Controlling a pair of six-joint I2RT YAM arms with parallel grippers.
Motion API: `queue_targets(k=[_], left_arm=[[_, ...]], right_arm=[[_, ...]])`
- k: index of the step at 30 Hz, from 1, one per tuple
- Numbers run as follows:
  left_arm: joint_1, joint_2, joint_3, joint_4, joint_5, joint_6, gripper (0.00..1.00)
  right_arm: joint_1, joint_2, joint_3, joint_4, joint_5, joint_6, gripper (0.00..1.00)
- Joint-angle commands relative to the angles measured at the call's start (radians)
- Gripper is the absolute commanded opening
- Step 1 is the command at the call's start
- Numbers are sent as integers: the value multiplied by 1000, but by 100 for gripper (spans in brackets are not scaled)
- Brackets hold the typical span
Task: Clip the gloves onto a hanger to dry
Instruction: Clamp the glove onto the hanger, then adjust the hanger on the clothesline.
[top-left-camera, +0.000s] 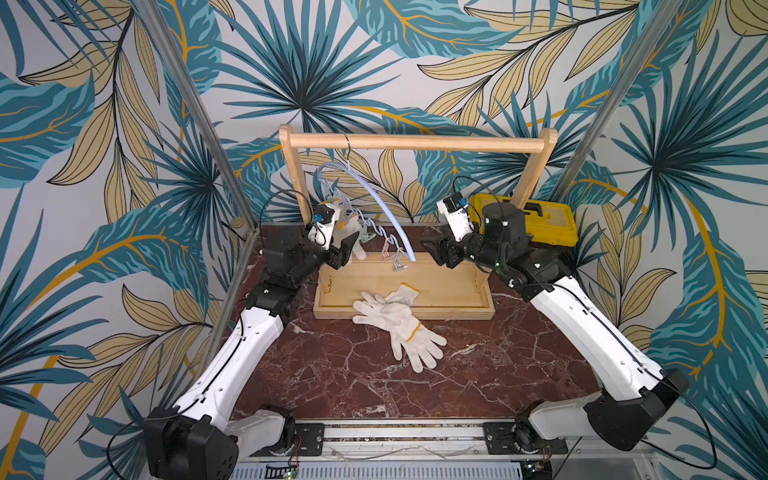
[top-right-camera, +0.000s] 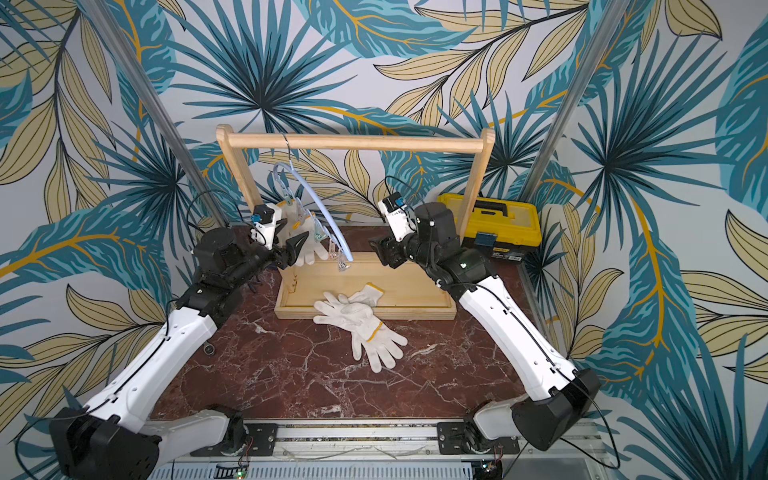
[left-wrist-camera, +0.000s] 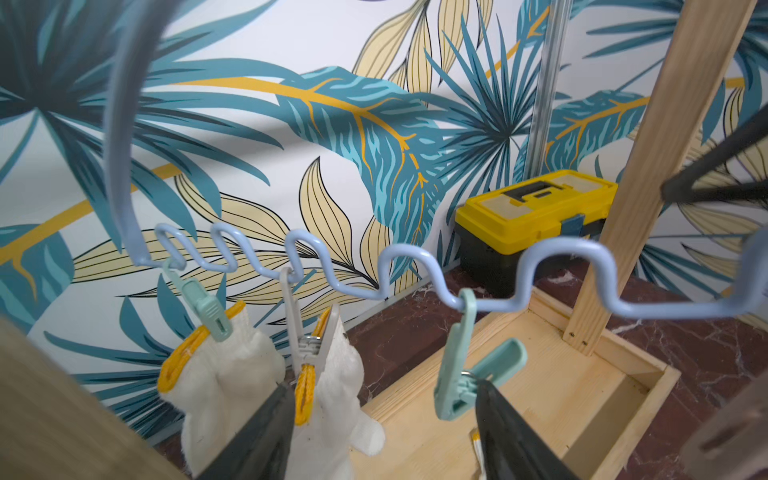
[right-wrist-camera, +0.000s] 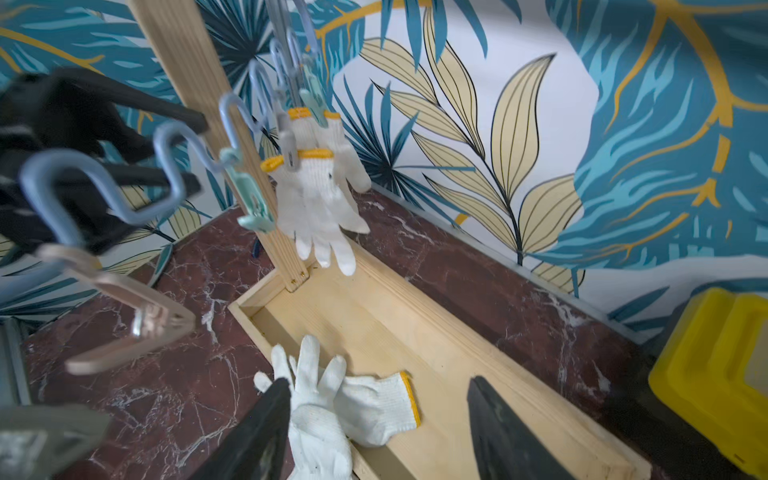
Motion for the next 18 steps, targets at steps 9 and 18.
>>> queue_targets(k=[9,18], left_arm=[[-40,-73,190,-152,-98,-6,67],[-38,137,516,-155,-80,39,59]], right_arm=[[-17,-92,-363,141,27,126,69],[-18,-68,-430,192,-44,164,69]])
